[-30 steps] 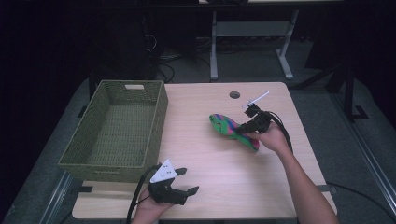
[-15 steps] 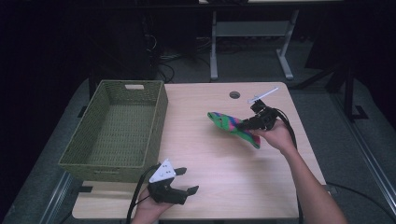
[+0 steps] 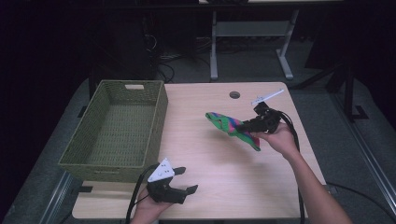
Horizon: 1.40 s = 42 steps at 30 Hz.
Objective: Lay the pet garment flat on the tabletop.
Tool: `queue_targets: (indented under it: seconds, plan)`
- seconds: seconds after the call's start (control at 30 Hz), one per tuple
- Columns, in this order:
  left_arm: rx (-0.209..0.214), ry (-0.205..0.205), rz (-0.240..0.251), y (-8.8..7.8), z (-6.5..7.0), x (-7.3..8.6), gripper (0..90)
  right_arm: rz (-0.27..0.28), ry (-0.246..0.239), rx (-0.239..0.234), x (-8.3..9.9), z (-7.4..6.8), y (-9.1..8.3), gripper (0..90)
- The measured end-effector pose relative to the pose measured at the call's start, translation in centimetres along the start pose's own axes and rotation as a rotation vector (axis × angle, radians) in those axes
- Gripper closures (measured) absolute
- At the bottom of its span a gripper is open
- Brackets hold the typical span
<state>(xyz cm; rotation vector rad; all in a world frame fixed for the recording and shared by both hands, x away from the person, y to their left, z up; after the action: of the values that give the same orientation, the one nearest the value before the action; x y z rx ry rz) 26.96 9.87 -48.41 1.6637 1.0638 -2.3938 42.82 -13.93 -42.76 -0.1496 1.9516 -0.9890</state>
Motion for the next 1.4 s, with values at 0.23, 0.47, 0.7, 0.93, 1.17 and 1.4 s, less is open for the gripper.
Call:
queue_targets:
  seconds: [0.23,0.47,0.7,0.93,1.17,1.4]
  plan:
    - [-0.003,-0.022,0.018,-0.2,-0.2,-0.1,21.6,0.028,-0.036,-0.027,0.2,-1.7,-0.9,72.7]
    - [-0.004,-0.020,0.013,-0.1,-0.2,-0.1,21.6,0.032,-0.081,-0.035,1.0,-3.3,-1.9,72.7]
    - [-0.007,-0.030,0.021,-0.2,-0.3,-0.1,21.6,0.032,-0.102,-0.041,2.5,-4.3,-2.1,72.7]
    - [-0.005,-0.027,0.016,-0.1,-0.3,0.0,21.6,0.023,-0.113,-0.051,4.1,-5.2,-1.8,72.7]
    - [-0.009,-0.021,0.018,-0.2,-0.4,-0.1,21.5,0.001,-0.137,-0.063,5.5,-6.5,-1.3,72.6]
    - [-0.007,-0.033,0.018,-0.1,-0.3,0.0,21.5,-0.028,-0.155,-0.083,6.9,-7.7,-0.2,72.6]
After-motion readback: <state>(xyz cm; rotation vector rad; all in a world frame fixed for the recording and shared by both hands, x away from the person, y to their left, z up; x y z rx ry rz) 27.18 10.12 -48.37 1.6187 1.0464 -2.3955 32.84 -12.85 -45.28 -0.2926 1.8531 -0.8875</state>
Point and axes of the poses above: each handheld gripper's, and its own axes: y roughly forward along the jaws, x roughly out of its underside, z roughly to its right, the point moved 8 cm from there along y, roughly forward along the jaws, and after that the axes turned 3 degrees about -y, right-handed, at the moved point
